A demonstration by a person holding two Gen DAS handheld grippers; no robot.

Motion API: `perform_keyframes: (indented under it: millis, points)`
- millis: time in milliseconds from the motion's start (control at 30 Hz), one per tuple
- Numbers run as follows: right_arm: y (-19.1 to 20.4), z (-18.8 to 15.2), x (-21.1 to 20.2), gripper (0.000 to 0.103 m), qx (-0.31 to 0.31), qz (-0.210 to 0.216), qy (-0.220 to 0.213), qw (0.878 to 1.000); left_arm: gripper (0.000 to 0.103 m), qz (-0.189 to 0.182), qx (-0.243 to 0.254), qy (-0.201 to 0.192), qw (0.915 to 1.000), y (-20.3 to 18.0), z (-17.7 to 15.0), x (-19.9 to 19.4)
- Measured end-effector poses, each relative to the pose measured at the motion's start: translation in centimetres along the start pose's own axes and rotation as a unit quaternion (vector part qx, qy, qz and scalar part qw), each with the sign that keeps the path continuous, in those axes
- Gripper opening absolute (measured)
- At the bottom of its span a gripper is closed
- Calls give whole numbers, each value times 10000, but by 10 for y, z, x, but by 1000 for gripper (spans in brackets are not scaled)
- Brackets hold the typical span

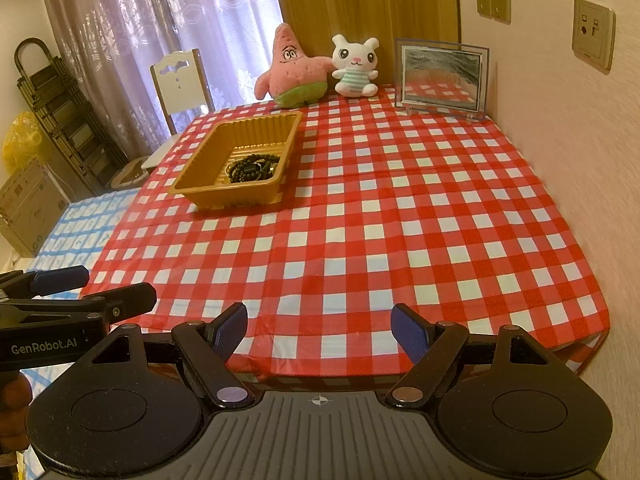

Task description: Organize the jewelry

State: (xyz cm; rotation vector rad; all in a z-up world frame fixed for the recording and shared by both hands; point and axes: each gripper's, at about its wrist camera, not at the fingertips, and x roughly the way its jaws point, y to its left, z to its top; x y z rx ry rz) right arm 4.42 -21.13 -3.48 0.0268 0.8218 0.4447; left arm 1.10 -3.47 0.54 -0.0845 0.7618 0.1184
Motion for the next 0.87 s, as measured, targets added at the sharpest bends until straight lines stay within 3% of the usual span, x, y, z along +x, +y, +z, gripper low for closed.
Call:
perform_keyframes:
  millis: [867]
  points:
    - [-2, 1, 3, 78, -6, 8, 46, 10000, 93, -24, 7, 23, 10000, -1, 2, 2]
